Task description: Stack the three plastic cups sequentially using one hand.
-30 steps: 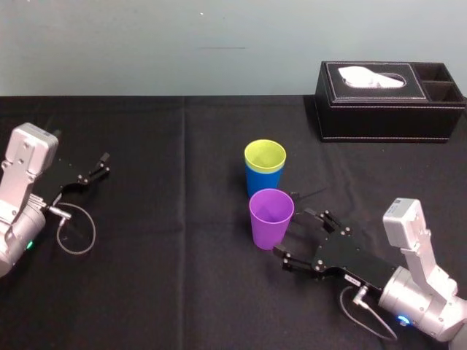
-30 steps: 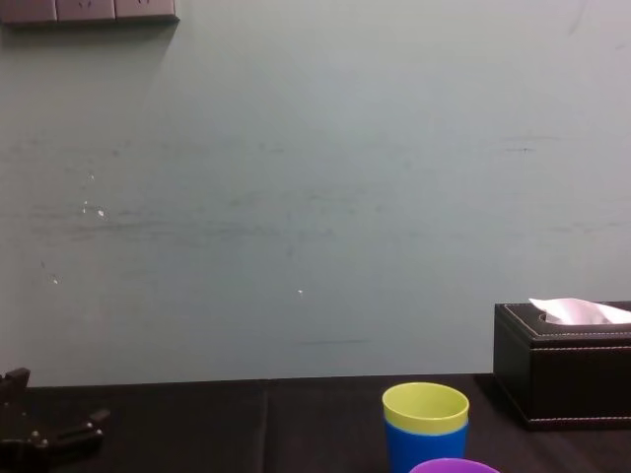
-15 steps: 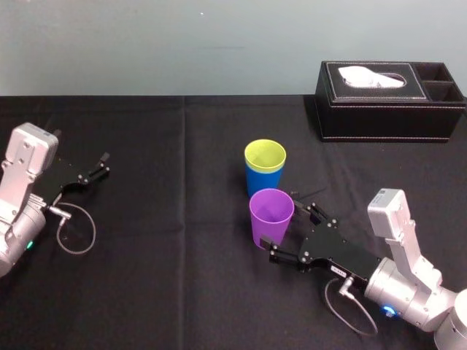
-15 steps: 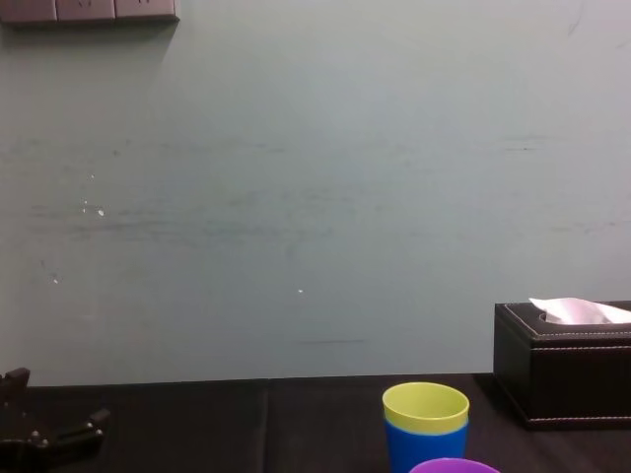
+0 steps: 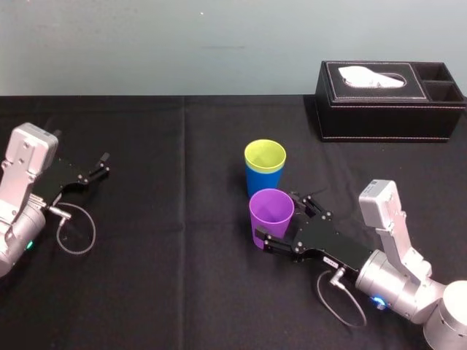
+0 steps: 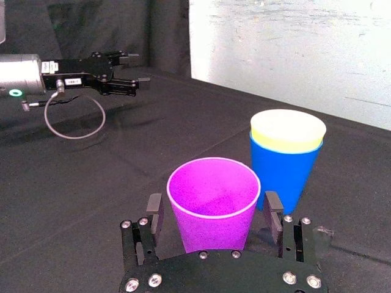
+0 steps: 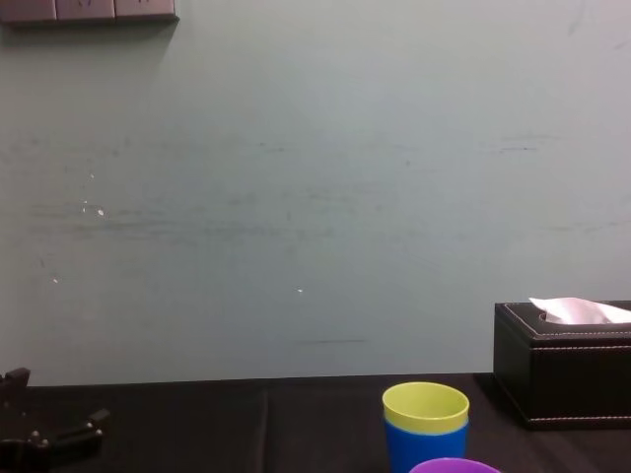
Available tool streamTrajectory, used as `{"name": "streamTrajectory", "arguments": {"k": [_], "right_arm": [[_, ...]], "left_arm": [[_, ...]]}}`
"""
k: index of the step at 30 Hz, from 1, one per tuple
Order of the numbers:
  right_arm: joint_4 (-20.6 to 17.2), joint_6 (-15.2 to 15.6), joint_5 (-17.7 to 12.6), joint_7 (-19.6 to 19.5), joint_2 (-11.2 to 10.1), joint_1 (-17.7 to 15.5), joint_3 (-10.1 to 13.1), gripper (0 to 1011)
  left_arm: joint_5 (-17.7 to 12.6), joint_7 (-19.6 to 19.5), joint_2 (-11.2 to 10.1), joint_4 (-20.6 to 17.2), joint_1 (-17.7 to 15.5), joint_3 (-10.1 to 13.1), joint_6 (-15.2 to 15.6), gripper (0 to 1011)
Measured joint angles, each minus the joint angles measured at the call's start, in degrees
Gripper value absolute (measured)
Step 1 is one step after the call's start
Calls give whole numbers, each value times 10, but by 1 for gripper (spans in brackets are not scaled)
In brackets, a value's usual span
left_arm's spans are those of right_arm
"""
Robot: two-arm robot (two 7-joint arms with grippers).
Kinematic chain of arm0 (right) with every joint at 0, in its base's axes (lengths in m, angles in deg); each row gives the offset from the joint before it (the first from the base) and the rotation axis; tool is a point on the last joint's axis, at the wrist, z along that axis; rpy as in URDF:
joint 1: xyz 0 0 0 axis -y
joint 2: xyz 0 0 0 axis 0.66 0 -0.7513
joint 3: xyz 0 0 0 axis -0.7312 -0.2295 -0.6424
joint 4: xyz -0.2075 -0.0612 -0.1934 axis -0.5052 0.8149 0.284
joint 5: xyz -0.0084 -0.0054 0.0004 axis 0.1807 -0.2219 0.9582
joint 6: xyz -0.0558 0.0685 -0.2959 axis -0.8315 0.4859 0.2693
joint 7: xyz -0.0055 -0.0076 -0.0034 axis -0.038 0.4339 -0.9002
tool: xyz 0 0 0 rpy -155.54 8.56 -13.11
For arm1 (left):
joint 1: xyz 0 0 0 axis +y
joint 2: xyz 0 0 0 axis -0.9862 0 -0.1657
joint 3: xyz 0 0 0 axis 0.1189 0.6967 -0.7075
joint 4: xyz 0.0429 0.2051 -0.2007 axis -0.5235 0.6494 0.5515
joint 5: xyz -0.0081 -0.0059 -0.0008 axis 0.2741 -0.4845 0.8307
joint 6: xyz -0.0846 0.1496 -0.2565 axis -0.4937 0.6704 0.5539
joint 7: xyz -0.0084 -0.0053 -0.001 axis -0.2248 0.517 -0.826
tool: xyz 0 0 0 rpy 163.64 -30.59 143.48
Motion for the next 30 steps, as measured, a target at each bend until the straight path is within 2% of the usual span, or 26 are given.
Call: {"name": "streamTrajectory", "arguments": {"k": [30], "right_arm": [[18, 6, 32, -22, 22, 28, -15, 1004]], "left_arm": [[0, 0, 0, 0, 0, 0, 0, 1011]]}}
